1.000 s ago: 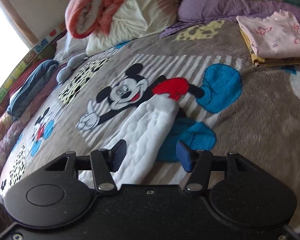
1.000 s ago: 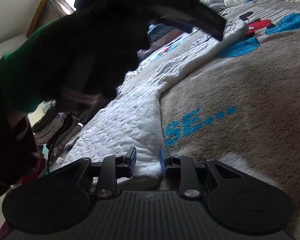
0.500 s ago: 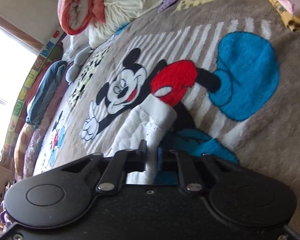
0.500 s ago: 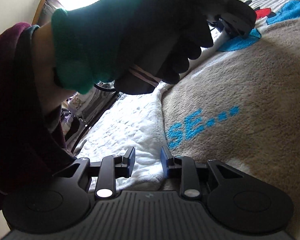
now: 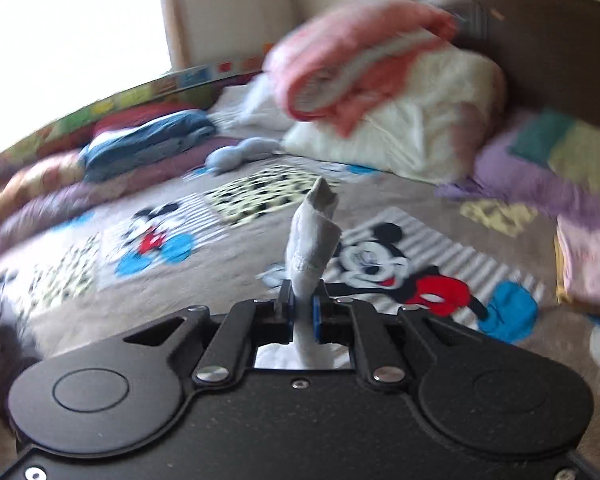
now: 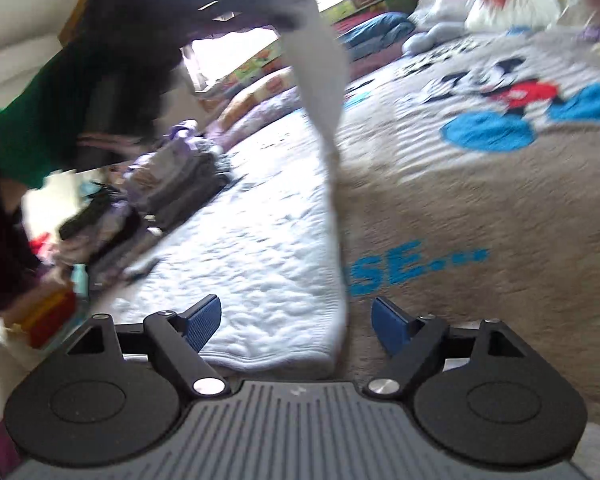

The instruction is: Fold clothes

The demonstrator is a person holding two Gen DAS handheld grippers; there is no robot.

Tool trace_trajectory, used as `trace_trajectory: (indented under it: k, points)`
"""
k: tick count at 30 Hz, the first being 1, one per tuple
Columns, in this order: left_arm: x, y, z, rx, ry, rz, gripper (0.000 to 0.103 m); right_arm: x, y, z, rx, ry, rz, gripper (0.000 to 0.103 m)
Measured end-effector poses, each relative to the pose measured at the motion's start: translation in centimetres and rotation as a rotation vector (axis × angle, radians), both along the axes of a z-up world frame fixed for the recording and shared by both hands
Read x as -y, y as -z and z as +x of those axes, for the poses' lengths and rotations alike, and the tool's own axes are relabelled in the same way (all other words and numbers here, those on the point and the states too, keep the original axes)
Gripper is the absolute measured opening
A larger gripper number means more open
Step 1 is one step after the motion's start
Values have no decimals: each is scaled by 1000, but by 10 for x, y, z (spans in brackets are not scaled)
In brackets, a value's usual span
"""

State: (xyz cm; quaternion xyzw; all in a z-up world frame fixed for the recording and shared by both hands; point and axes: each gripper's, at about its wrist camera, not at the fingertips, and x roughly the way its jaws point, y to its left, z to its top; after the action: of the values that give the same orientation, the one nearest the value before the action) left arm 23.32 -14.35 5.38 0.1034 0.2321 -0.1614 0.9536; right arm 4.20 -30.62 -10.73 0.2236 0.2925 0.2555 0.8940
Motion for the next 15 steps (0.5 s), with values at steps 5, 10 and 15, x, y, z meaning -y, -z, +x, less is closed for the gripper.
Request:
trace_trajectory:
  k: [5, 10, 15]
  points:
    - [-74, -1, -8, -32, -103, -178, 7, -2, 4, -5, -6, 13, -43, 72]
    - [-138, 15, -25, -72, -178, -347, 7, -25, -7, -10, 64, -43, -120, 42]
    - [-191, 36, -55, -68, -204, -505, 7, -52, -29, -24, 182, -66, -255, 26]
